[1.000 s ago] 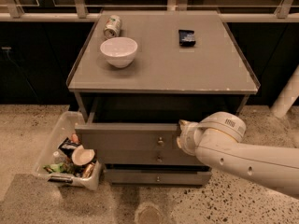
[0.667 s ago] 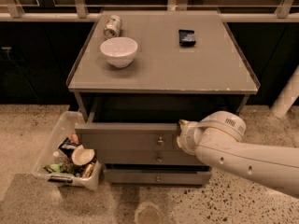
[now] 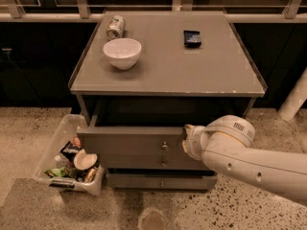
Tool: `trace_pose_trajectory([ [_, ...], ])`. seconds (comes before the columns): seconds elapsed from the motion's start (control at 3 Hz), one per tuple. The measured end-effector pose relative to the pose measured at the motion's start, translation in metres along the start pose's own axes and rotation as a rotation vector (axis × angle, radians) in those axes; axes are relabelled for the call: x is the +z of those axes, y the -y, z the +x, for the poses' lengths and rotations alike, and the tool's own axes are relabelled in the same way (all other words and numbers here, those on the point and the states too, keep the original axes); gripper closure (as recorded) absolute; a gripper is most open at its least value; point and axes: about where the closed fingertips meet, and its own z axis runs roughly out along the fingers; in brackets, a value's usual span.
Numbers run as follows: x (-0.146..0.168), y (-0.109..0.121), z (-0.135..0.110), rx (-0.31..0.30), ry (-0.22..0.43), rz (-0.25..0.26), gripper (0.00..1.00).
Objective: Open top drawer
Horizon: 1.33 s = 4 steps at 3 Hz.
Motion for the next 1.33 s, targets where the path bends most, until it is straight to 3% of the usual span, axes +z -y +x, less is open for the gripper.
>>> trace_pose_trajectory([
  [1.33, -0.0021, -0.0029, 0.0052, 0.003, 0.029, 0.017, 1.00],
])
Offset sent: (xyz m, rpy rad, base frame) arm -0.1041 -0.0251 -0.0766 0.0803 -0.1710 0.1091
